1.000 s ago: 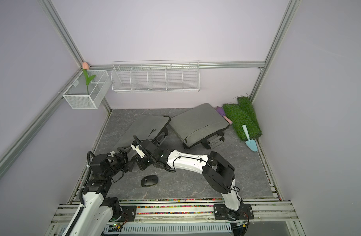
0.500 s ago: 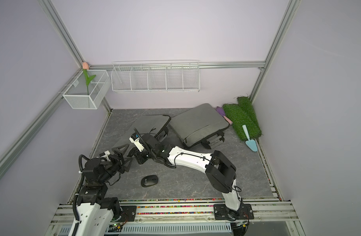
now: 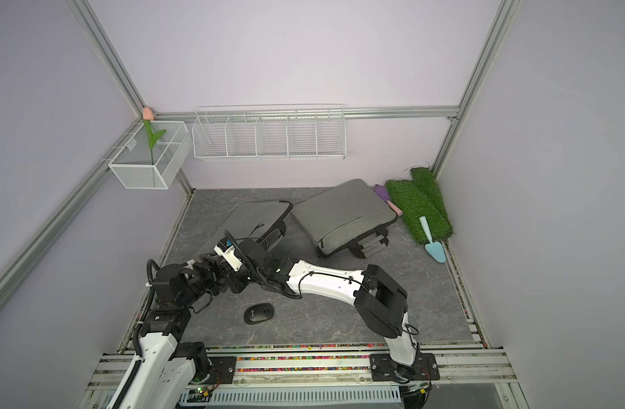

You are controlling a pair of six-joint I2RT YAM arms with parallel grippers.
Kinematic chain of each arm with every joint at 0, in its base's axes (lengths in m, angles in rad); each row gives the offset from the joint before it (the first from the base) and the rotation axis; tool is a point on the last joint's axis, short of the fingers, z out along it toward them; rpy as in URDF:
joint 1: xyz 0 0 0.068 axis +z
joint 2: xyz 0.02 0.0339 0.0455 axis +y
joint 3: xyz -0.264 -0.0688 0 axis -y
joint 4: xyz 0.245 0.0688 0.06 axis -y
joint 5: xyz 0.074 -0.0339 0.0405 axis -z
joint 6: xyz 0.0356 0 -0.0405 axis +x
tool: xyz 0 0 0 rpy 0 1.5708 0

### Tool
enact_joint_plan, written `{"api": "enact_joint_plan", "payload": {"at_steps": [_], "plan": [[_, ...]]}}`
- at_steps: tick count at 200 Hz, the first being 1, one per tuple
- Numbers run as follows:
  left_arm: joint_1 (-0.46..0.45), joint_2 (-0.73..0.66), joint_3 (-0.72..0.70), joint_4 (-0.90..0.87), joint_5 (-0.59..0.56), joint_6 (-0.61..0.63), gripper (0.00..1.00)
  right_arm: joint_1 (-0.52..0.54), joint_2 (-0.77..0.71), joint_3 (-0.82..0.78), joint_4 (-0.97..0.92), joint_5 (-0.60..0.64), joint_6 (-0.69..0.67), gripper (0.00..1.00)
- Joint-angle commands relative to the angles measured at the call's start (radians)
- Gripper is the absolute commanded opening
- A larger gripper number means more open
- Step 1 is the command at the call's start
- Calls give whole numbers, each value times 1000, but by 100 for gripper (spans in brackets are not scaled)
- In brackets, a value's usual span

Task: Put the mouse into the laptop bag
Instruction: Unzip the zipper on the zippered laptop bag.

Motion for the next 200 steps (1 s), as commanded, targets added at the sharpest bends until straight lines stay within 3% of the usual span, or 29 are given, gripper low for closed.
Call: {"api": "enact_joint_plan", "payload": {"at_steps": [1,20,49,70,113,134,155,172,181,193,196,198,200], "plan": [[1,16,46,24,-35,34,33,17,-108,-28,89,-36,-15,7],[3,13,97,-62,-56,107,13,14,-144,-52,-6,-42,-60,7],[7,-16,161,-170,-93,217,0,-19,-221,-152,-92,-47,-94,7],[7,-42,165,-160,-61,267,0,-82,-242,-192,-125,-71,-87,7],[7,-137,186,-321,-76,400,0,-186,-203,-160,-289,-56,-141,7],[7,-163,170,-305,-73,395,0,-173,-232,-196,-252,-140,-182,8],[7,-137,176,-293,-57,403,0,-113,-286,-234,-225,-126,-218,13],[7,-114,174,-268,-36,413,0,-40,-324,-254,-209,-69,-215,26],[7,-110,172,-261,-34,422,0,-2,-338,-281,-158,-38,-176,48],[6,-115,165,-262,-45,429,0,38,-337,-329,-29,-3,-94,68],[6,-117,162,-262,-47,429,0,45,-331,-335,-4,0,-78,81],[7,-119,161,-262,-50,429,0,49,-324,-335,10,3,-70,99],[6,-120,159,-262,-51,428,0,53,-319,-332,20,7,-59,91]]}}
